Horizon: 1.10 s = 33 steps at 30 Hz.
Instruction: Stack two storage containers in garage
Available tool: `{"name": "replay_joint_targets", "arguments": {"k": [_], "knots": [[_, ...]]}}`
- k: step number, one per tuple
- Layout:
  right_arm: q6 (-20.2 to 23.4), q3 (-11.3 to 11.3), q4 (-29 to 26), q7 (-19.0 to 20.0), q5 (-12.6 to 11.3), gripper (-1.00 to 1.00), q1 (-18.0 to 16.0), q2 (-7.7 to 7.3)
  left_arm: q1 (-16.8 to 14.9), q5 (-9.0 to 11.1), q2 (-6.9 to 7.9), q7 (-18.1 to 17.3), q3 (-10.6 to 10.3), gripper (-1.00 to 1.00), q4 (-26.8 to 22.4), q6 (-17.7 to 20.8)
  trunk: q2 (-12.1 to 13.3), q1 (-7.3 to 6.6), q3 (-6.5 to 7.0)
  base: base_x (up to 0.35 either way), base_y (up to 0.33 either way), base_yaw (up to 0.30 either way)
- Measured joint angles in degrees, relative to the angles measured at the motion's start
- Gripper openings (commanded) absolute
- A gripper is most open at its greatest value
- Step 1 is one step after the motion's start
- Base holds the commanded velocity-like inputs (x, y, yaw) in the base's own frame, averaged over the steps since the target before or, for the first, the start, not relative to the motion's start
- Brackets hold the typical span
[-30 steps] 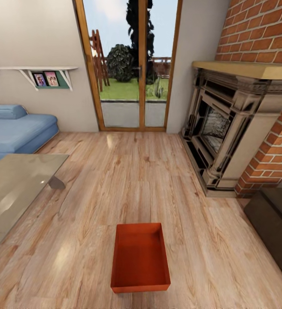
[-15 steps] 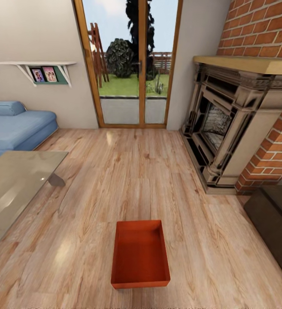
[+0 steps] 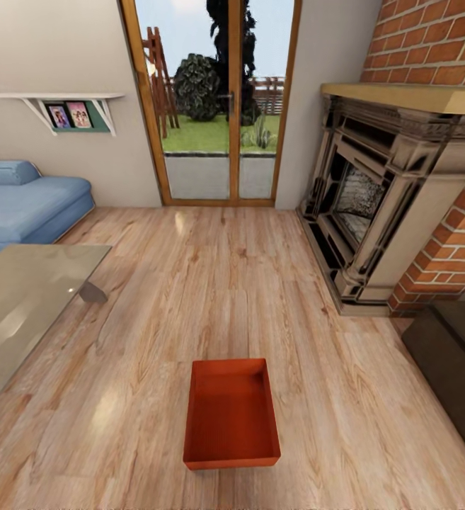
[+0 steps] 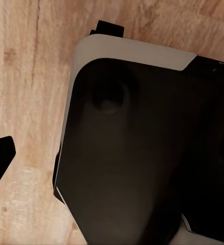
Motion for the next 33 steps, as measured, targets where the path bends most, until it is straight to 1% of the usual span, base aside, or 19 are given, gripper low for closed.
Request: {"name": "replay_joint_targets", "arguments": {"k": [33], "knots": [[0.0, 0.0, 0.0, 0.0, 0.0, 1.0, 0.0, 0.0, 0.0, 0.0, 0.0, 0.0, 0.0, 1.0, 0.0, 0.0, 0.0, 0.0, -3.02, 0.0, 0.0, 0.0]]}}
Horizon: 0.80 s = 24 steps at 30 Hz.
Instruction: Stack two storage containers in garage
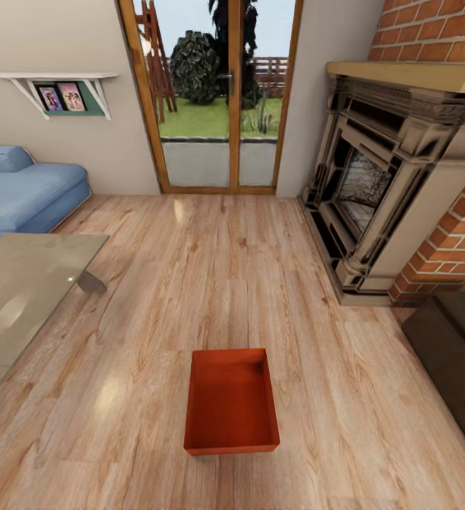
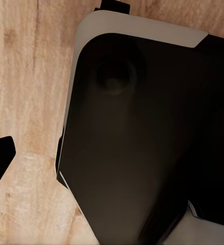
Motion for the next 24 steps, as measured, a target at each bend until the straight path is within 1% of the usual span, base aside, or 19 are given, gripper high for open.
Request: {"name": "replay_joint_targets", "arguments": {"k": [18, 24], "knots": [[0.1, 0.0, 0.0, 0.0, 0.0, 1.0, 0.0, 0.0, 0.0, 0.0, 0.0, 0.0, 0.0, 1.0, 0.0, 0.0, 0.0, 0.0, -1.63, 0.0, 0.0, 0.0], [0.1, 0.0, 0.0, 0.0, 0.0, 1.0, 0.0, 0.0, 0.0, 0.0, 0.0, 0.0, 0.0, 1.0, 0.0, 0.0, 0.0, 0.0, -1.76, 0.0, 0.0, 0.0]]}}
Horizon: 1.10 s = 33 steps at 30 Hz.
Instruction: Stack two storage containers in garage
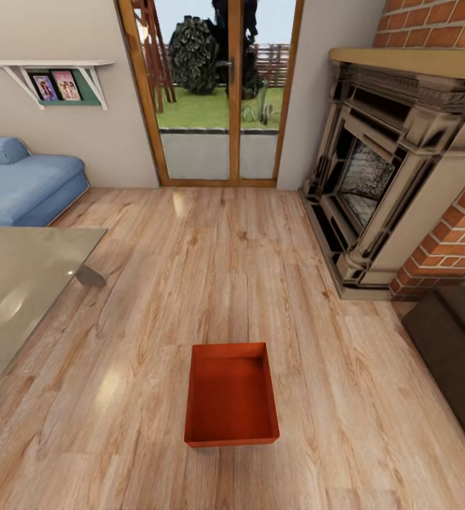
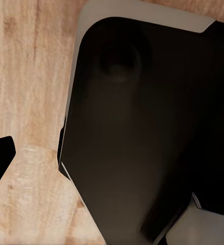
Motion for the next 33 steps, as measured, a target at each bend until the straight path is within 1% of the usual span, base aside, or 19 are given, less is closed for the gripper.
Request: {"name": "replay_joint_targets", "arguments": {"k": [17, 33], "knots": [[-0.2, 0.0, 0.0, -0.1, 0.0, 1.0, 0.0, 0.09, 0.0, 0.0, 0.0, 0.0, 0.0, 1.0, 0.0, 0.0, 0.0, 0.0, -0.01, 0.0, 0.0, 0.0], [-0.1, 0.7, 0.0, 0.0, 0.5, 1.0, 0.0, 0.26, 0.0, -0.1, -0.07, -0.1, 0.0, 1.0, 0.0, 0.0, 0.0, 0.0, -0.01, 0.0, 0.0, 0.0]]}}
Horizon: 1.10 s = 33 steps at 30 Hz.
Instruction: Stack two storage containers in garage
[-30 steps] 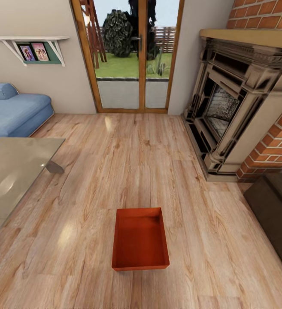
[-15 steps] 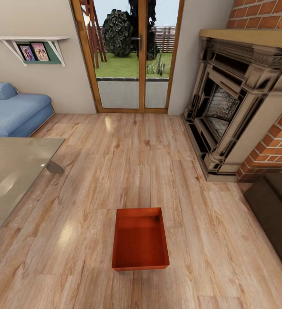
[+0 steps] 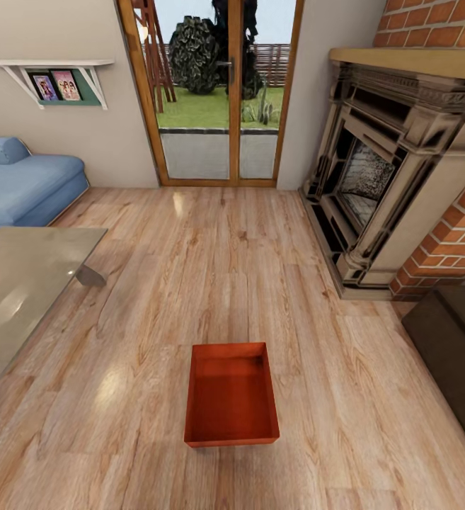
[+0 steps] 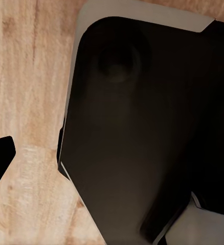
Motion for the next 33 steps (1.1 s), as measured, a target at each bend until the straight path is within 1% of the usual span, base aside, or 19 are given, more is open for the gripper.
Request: {"name": "replay_joint_targets", "arguments": {"k": [1, 2, 4, 6, 9, 10, 11, 12, 14, 20, 21, 23, 24, 25, 26, 27, 29, 30, 33], "knots": [[0.6, -0.3, -0.9, 0.1, 0.1, 1.0, -0.1, 0.52, 0.0, 0.0, 0.12, 0.0, 0.3, 1.0, -0.3, 0.0, 0.0, 0.0, 0.0, 0.0, 0.0, 0.0], [0.8, -0.3, -1.4, 0.1, 0.0, 1.0, -0.2, 0.57, 0.0, 0.0, 0.15, 0.0, 0.3, 1.0, -0.4, 0.0, 0.0, 0.0, 0.0, 0.0, 0.0, 0.0], [2.6, -0.4, -5.4, 0.1, -0.3, 1.0, -0.3, 0.71, 0.0, 0.0, 0.22, 0.1, 0.2, 1.0, -1.2, 0.0, 0.0, 0.0, 0.0, 0.0, 0.0, 0.0], [5.0, -0.6, -9.7, 0.1, -0.5, 1.0, -0.3, 0.79, 0.0, 0.0, 0.28, 0.1, 0.2, 1.0, -3.4, 0.2, 0.0, 0.0, 0.0, 0.0, 0.0, 0.0], [7.8, -0.7, -17.7, 0.2, -0.7, 1.0, -0.4, 0.93, 0.0, 0.0, 0.59, 0.1, 0.1, 1.0, -10.7, 0.7, 0.0, 0.0, 0.01, 0.0, 0.0, 0.0], [8.2, -0.7, -19.2, 0.2, -0.8, 1.0, -0.3, 1.09, 0.0, -0.1, 0.91, 0.1, 0.1, 1.0, -12.8, 0.9, 0.0, 0.0, 0.01, 0.0, 0.0, 0.0], [8.5, -0.8, -20.5, 0.2, -0.8, 1.0, -0.5, 1.8, -0.1, -0.1, 1.3, 0.1, 0.1, 1.0, -15.7, 1.0, 0.0, 0.0, 0.01, 0.0, 0.0, 0.0], [8.6, -0.8, -20.9, 0.2, -0.8, 1.0, -0.7, 2.13, 0.0, -0.1, 1.4, 0.1, 0.1, 1.0, -16.7, 1.0, 0.0, 0.0, 0.01, 0.0, 0.0, 0.0], [8.9, -0.8, -21.3, 0.2, -0.8, 1.0, -3.7, 3.17, -0.2, -0.1, 1.67, 0.1, 0.0, 1.0, -20.2, 1.9, 0.0, 0.0, 0.01, 0.0, 0.0, 0.0], [9.5, -1.0, -20.8, -0.5, -1.0, 1.0, -10.9, 5.35, -0.7, -0.2, 2.45, 0.2, 0.0, 1.0, -24.4, 6.9, 0.0, 0.0, 0.01, 0.0, 0.0, 0.0], [10.2, -1.2, -20.7, -1.6, -0.9, 1.0, -13.0, 5.88, -1.0, -0.2, 2.62, 0.2, 0.0, 1.0, -25.5, 8.5, 0.0, 0.0, 0.02, 0.0, 0.0, 0.0], [13.2, -1.4, -20.7, -3.9, -0.9, 1.0, -17.0, 6.82, -1.8, -0.2, 2.76, 0.3, 0.0, 1.0, -28.7, 10.7, 0.0, 0.0, 0.02, 0.0, 0.0, 0.0], [13.9, -1.5, -20.7, -4.6, -0.9, 1.0, -18.1, 7.12, -2.5, -0.2, 2.81, 0.8, 0.0, 1.0, -29.8, 11.9, 0.0, 0.0, 0.02, 0.0, 0.0, 0.0], [14.5, -2.0, -20.7, -5.9, -0.9, 1.0, -20.9, 7.55, -5.1, -0.4, 2.79, 3.7, 0.2, 1.0, -31.3, 16.6, 0.0, 0.0, 0.02, 0.0, 0.0, 0.0], [14.6, -2.6, -20.7, -6.3, -0.8, 1.0, -22.5, 7.64, -7.1, -0.4, 2.76, 5.3, 0.2, 1.0, -31.6, 18.7, 0.0, 0.0, 0.02, 0.0, 0.0, 0.0], [14.7, -3.0, -20.7, -6.5, -0.9, 1.0, -23.1, 7.67, -7.8, -0.4, 2.73, 6.0, 0.2, 1.0, -31.7, 19.5, 0.0, 0.0, 0.01, 0.0, 0.0, 0.0], [14.7, -4.6, -20.7, -6.8, -0.9, 1.0, -25.9, 7.78, -10.3, -0.4, 2.63, 7.7, 0.3, 1.0, -31.8, 21.7, 0.0, 0.0, 0.02, 0.0, 0.0, 0.0], [12.2, -6.8, -20.6, -7.1, -3.0, 1.0, -28.8, 8.01, -12.5, -0.2, 2.37, 8.7, 0.3, 1.0, -30.9, 23.0, 0.0, 0.0, 0.02, 0.0, 0.0, 0.0], [9.8, -7.3, -20.6, -7.2, -5.7, 1.0, -30.3, 8.06, -15.1, -0.2, 1.96, 8.8, 0.3, 1.0, -30.6, 22.8, 0.0, 0.0, 0.01, 0.0, 0.0, 0.0]]}}
